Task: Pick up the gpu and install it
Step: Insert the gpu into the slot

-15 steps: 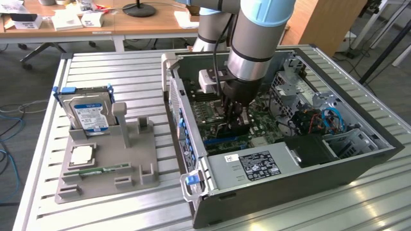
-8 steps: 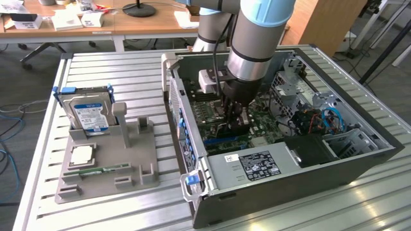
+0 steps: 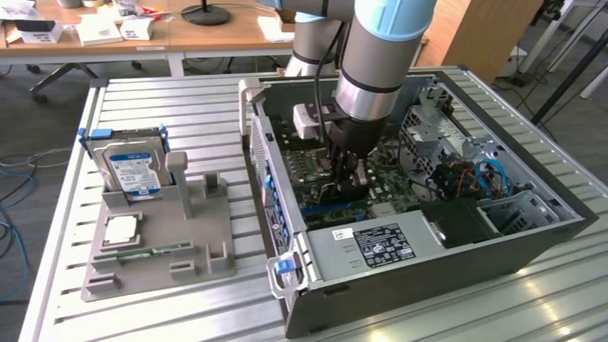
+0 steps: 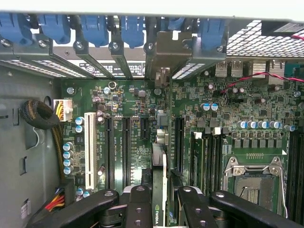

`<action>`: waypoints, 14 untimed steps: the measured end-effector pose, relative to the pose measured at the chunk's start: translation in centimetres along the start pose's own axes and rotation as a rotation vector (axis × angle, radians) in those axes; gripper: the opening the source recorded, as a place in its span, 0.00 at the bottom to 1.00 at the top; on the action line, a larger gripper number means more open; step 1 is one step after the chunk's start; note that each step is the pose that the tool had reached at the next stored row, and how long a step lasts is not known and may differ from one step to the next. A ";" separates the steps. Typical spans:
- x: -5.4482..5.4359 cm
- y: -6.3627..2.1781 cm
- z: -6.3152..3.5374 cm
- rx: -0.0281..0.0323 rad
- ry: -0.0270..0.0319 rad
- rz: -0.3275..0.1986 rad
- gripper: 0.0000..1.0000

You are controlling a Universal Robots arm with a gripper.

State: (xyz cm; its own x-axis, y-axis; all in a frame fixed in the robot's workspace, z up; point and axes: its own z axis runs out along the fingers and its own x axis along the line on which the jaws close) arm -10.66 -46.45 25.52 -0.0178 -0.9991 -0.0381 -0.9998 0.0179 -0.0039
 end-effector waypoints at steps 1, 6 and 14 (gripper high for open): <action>0.0 0.00 0.00 0.0000 0.0000 0.000 0.26; 0.0 0.00 0.03 0.0000 0.0000 0.000 0.26; 0.0 0.00 0.08 0.0000 0.0000 0.000 0.26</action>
State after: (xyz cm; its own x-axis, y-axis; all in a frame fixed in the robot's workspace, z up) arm -10.66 -46.44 25.44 -0.0178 -0.9991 -0.0381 -0.9998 0.0180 -0.0040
